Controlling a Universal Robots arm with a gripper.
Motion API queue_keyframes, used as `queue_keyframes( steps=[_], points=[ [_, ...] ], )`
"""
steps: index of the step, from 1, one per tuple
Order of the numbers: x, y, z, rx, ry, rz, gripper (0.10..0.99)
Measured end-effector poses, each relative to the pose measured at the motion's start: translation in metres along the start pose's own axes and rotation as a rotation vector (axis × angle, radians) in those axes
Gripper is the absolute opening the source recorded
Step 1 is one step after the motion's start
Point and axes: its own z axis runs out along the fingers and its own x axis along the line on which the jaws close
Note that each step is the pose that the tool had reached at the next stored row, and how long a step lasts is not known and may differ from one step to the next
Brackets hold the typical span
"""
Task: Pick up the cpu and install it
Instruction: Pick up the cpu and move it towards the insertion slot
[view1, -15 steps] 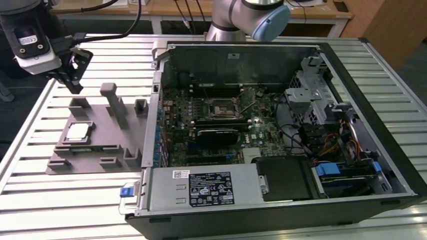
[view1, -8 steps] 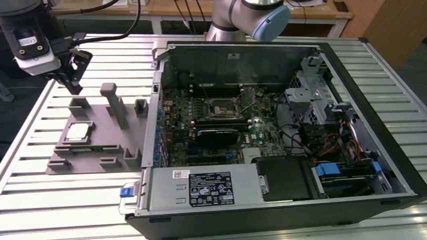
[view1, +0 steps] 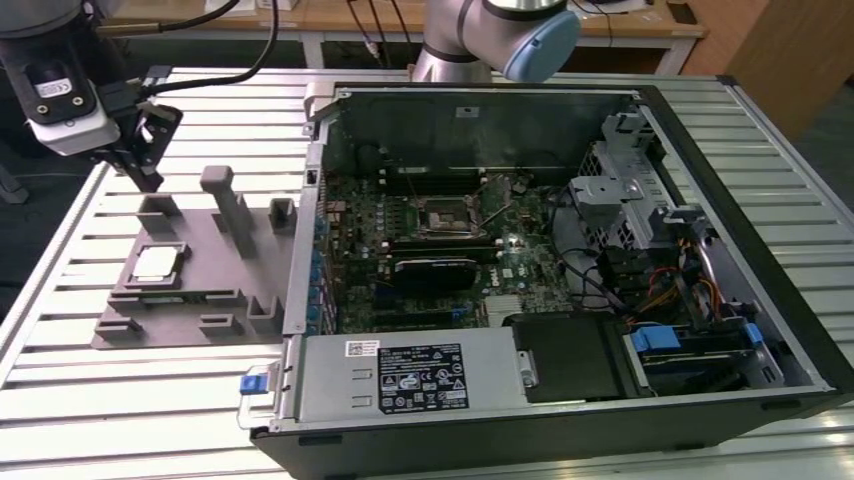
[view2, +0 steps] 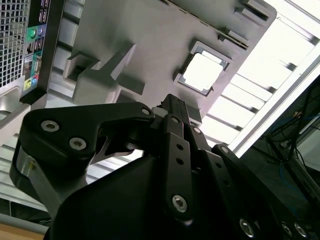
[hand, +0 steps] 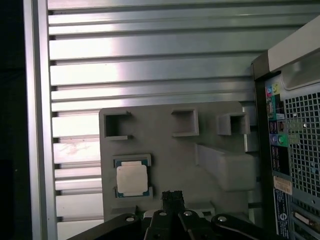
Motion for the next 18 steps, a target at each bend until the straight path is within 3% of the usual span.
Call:
queue_keyframes(
  steps=[18],
  points=[
    [0.0150, -0.0017, 0.0133, 0.000, 0.0001, 0.000, 0.106]
  ],
)
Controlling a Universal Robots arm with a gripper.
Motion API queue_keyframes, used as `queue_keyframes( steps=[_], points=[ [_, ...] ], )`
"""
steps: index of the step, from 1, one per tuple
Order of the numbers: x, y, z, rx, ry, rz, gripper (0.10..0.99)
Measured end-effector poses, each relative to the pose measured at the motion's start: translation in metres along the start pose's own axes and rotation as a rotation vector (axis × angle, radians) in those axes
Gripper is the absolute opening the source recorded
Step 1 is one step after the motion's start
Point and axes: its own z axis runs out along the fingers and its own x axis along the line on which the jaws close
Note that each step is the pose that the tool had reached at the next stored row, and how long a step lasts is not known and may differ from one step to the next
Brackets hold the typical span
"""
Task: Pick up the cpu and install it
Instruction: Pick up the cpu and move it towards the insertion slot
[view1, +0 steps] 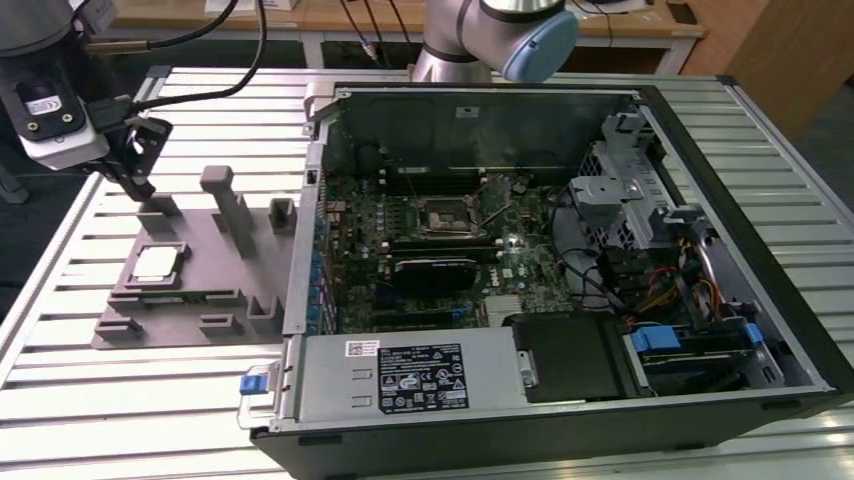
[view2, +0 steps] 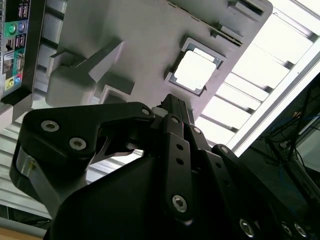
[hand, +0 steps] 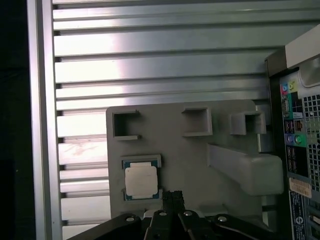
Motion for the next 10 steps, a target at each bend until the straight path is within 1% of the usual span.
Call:
queue_keyframes(
  steps=[10],
  points=[
    [0.0119, -0.0012, 0.0070, 0.000, 0.0000, 0.000, 0.106]
  ],
)
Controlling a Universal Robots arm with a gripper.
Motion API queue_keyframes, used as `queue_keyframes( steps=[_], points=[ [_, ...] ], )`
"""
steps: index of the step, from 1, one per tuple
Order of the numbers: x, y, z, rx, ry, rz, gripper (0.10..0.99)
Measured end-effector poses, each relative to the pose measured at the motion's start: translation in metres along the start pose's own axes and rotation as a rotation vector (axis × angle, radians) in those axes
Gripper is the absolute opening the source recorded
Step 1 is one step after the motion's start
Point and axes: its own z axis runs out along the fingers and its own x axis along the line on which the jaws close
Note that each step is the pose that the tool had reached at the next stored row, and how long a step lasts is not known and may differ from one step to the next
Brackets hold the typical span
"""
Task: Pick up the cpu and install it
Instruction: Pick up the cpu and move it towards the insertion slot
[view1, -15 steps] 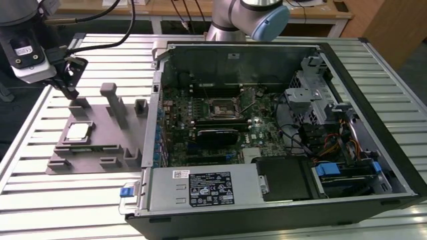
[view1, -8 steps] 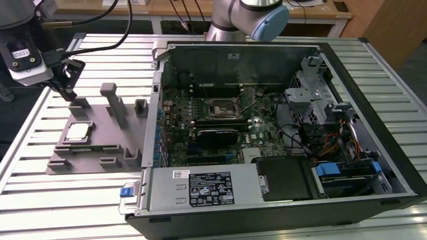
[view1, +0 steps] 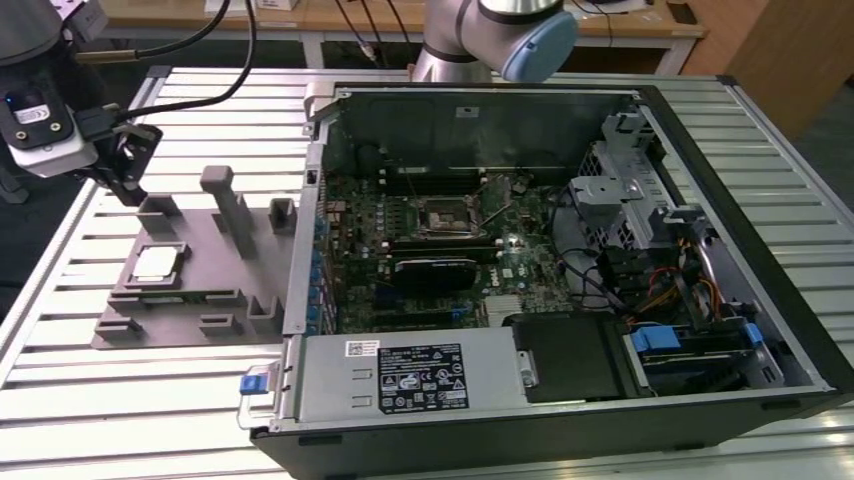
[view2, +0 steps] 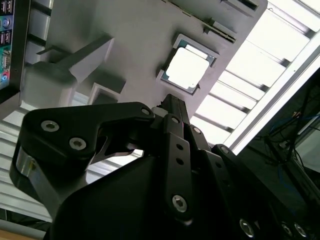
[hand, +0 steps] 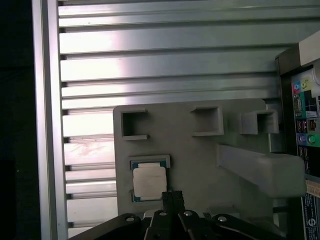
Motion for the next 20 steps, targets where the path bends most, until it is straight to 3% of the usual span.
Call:
queue_keyframes(
  steps=[11, 20],
  points=[
    [0.0132, -0.0013, 0.0076, 0.000, 0.0000, 0.000, 0.106],
    [0.0196, -0.0027, 0.0198, 0.000, 0.0000, 0.000, 0.106]
  ],
)
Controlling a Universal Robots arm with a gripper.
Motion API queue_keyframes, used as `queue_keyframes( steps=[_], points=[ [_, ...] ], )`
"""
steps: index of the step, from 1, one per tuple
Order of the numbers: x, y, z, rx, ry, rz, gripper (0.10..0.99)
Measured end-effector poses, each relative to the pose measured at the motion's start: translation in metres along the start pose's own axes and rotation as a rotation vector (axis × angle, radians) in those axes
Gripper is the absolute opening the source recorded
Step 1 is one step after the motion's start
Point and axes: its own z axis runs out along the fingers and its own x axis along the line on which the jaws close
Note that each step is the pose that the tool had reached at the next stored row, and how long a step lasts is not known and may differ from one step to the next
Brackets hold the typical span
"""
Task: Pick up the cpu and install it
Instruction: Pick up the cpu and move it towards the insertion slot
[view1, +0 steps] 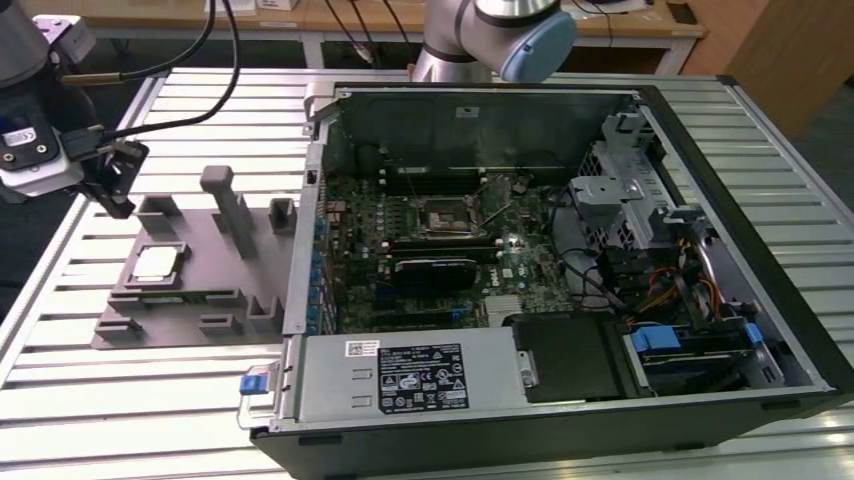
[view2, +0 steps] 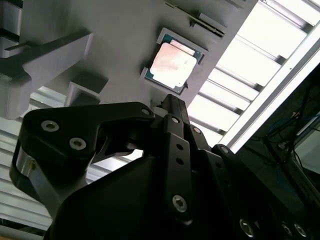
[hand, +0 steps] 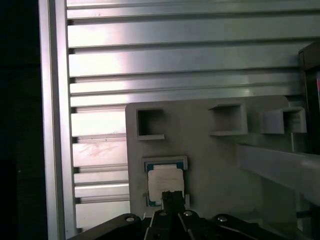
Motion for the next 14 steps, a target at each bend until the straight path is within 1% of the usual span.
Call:
queue_keyframes(
  steps=[14],
  points=[
    [0.0004, -0.0041, 0.0252, 0.000, 0.0003, 0.000, 0.106]
  ],
)
